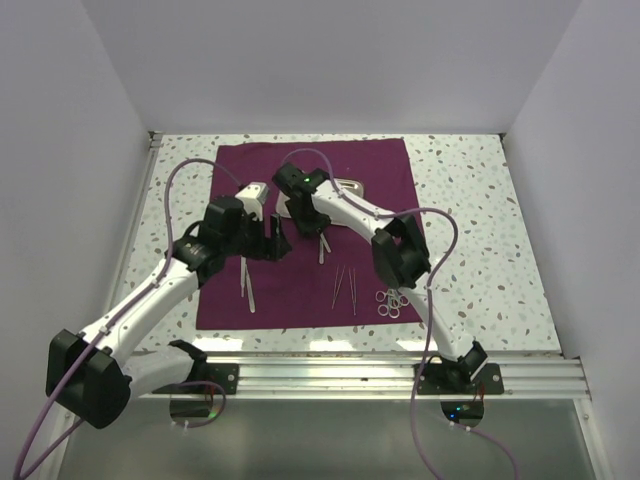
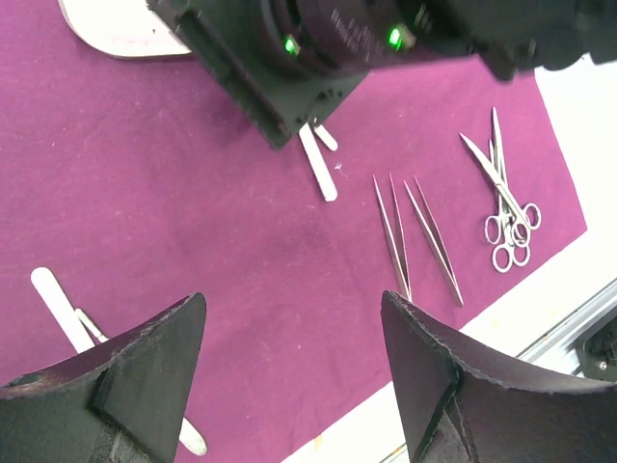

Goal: Open and lay out the surgical kit
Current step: Pick up the medical item from the surgical kit.

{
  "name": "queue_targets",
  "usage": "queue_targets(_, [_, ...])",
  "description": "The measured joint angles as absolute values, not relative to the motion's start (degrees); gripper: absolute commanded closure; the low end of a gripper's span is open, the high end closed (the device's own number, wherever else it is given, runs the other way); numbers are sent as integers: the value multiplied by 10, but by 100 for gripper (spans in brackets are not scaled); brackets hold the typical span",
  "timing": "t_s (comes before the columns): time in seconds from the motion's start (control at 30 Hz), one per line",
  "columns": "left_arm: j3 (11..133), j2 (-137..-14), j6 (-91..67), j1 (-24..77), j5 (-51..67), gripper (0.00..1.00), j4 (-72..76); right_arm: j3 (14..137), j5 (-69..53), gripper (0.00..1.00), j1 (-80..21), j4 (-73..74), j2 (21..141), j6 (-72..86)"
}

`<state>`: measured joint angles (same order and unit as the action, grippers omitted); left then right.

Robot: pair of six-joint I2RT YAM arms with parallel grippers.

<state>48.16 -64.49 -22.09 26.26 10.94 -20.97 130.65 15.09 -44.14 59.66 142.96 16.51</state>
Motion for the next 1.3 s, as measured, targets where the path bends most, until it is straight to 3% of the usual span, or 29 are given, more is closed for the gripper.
queue_targets(0.33, [483,-649,-219,263,107,23,-222,1326,156,55,-418,589,1442,166])
queue_targets(0.43, [487,-658,-218,263,107,23,-224,1333,155,64,-417,588,1448,166])
queue_targets(0.67, [494,-662,-214,263,106,23,-225,1338,147,95,-417,583,1456,170])
queue_targets(0.73, [494,-663,-214,263,106,23,-225,1338,144,100,-417,583,1456,171])
queue_targets(1.3, [554,-735,-212,263,114,22,-210,1346,115,100,-417,609,1433,189])
